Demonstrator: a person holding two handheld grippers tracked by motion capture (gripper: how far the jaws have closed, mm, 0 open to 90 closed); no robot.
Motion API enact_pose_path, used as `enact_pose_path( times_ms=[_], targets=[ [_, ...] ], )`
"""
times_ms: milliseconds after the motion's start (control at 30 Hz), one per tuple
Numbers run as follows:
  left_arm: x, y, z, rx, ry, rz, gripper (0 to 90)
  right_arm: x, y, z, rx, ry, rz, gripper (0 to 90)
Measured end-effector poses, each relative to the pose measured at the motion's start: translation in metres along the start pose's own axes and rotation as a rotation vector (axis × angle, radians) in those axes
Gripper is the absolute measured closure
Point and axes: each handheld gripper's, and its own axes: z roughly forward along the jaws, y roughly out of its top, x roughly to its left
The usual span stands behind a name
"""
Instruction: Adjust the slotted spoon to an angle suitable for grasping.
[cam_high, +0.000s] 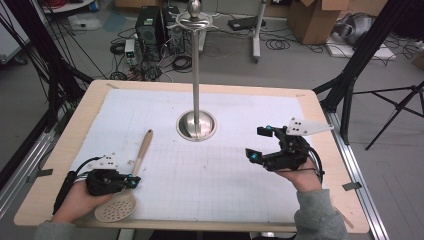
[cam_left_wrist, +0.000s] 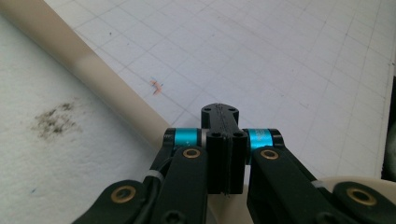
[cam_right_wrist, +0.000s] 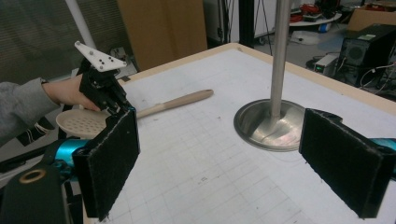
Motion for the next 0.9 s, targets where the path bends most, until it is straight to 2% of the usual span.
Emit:
enact_pose_path(
  times_ms=[167,233,267,367,467,500,600,767,900],
  targets=[
    [0.0,0.001,-0.001,-0.01,0.009,-0.006,89.3,0.0,0.001,0.003,0.005,0.005,-0.002,11.2],
    [0.001,0.004,-0.003,-0.048,0.012,-0.022,89.3,0.0,0.001,0.003,0.007,0.004,-0.003,11.2],
    [0.002,0.005,-0.006,-0.062,0.021,-0.019,89.3,0.0,0.001,0.002,0.004,0.0,-0.001,11.2],
    [0.006,0.007,-0.01,-0.1,0.078,-0.057,89.3,-0.001,0.0,0.001,0.001,-0.004,-0.004,11.2],
    [0.012,0.006,-0.009,-0.099,0.121,-0.083,89.3,0.001,0.0,0.0,0.008,-0.002,-0.002,11.2],
    [0.015,0.005,-0.009,-0.102,0.118,-0.091,89.3,0.001,-0.001,0.0,0.008,-0.005,-0.006,11.2],
    [0.018,0.007,-0.008,-0.113,0.148,-0.1,89.3,0.001,-0.002,-0.002,0.012,-0.008,-0.005,11.2],
    [0.023,0.008,-0.007,-0.111,0.165,-0.096,89.3,0.002,-0.004,-0.008,0.013,-0.019,0.002,11.2],
    [0.027,0.009,-0.004,-0.114,0.169,-0.112,89.3,0.002,-0.006,-0.012,0.013,-0.027,0.005,11.2]
  ],
)
